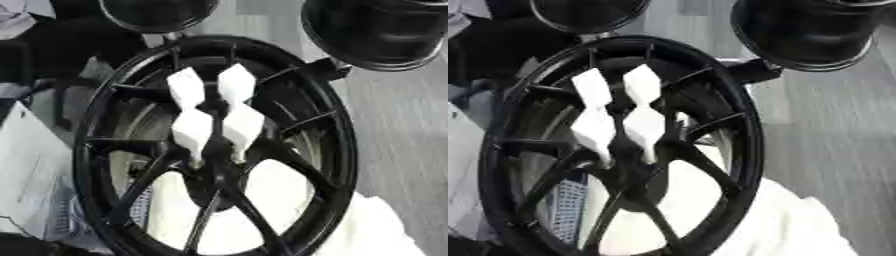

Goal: Pull the pin out of the wheel hub.

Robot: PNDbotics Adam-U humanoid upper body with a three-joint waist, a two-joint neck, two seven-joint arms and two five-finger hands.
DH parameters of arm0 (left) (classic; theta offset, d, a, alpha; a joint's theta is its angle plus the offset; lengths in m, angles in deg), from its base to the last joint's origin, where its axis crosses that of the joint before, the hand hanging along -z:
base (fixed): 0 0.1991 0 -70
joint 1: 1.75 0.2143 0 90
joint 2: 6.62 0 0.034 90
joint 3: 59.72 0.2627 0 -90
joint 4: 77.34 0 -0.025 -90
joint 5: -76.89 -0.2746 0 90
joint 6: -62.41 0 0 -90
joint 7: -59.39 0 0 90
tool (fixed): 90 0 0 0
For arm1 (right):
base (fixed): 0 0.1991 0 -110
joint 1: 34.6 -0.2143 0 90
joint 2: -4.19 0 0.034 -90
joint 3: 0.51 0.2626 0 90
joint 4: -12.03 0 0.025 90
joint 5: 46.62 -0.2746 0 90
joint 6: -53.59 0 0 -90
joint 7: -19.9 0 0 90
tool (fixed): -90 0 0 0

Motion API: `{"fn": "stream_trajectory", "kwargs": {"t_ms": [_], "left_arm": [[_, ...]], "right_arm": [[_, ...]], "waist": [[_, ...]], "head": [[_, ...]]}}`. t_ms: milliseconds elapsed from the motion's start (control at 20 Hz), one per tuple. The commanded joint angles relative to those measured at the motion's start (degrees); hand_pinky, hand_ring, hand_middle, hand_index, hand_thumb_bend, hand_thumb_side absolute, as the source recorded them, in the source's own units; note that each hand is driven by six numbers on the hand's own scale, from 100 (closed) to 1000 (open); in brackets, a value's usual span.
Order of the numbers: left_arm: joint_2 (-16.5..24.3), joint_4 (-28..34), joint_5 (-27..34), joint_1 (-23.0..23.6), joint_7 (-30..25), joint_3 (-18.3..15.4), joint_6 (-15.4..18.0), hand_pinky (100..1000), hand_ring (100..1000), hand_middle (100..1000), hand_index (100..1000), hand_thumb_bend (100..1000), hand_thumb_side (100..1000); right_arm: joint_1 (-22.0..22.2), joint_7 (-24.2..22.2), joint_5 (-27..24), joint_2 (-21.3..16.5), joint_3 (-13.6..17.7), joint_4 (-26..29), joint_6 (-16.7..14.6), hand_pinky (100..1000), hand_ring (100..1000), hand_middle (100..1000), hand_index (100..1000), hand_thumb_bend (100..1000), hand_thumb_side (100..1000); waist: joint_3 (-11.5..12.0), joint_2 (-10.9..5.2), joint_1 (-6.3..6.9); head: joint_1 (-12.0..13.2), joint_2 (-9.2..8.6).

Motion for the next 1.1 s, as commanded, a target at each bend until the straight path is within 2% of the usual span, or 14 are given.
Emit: {"fn": "stream_trajectory", "kwargs": {"t_ms": [50,350,700,900,950,1100], "left_arm": [[2.0,0.5,0.0,-0.1,-0.1,-0.2,-0.2,761,790,746,887,655,339],[1.8,0.2,0.2,0.0,-0.3,0.0,-0.3,762,790,746,888,655,340],[1.5,-0.1,0.3,0.1,-0.6,0.3,-0.7,762,790,746,887,653,341],[1.4,-0.1,0.3,0.2,-0.7,0.4,-0.8,762,790,746,887,653,340],[1.4,-0.1,0.4,0.2,-0.7,0.4,-0.8,763,790,746,887,652,339],[1.3,-0.3,0.6,0.1,-1.0,0.7,-0.9,763,790,747,887,652,339]], "right_arm": [[-3.7,-6.3,2.0,-4.0,-1.3,0.8,-1.2,887,841,761,819,100,486],[-10.7,-18.2,5.9,-4.5,-5.2,0.8,-4.5,899,858,792,844,100,477],[-16.3,-36.4,8.0,-3.2,-10.7,0.8,-9.6,905,866,806,850,100,604],[-19.1,-42.5,8.2,-1.8,-12.7,0.6,-10.4,905,864,805,848,100,604],[-19.6,-43.5,8.2,-1.5,-13.5,0.6,-10.7,906,864,807,849,100,628],[-24.0,-49.0,8.8,1.2,-18.1,0.4,-11.4,906,867,811,852,100,641]], "waist": [[0.0,-1.18,-0.15],[-0.1,-1.21,-1.02],[0.1,-0.95,-1.66],[0.2,-0.92,-1.76],[0.3,-0.93,-1.83],[0.3,-1.02,-1.97]], "head": [[-0.1,-0.46],[-0.2,-0.85],[-0.6,-1.53],[-0.8,-1.78],[-0.9,-1.9],[-1.4,-2.28]]}}
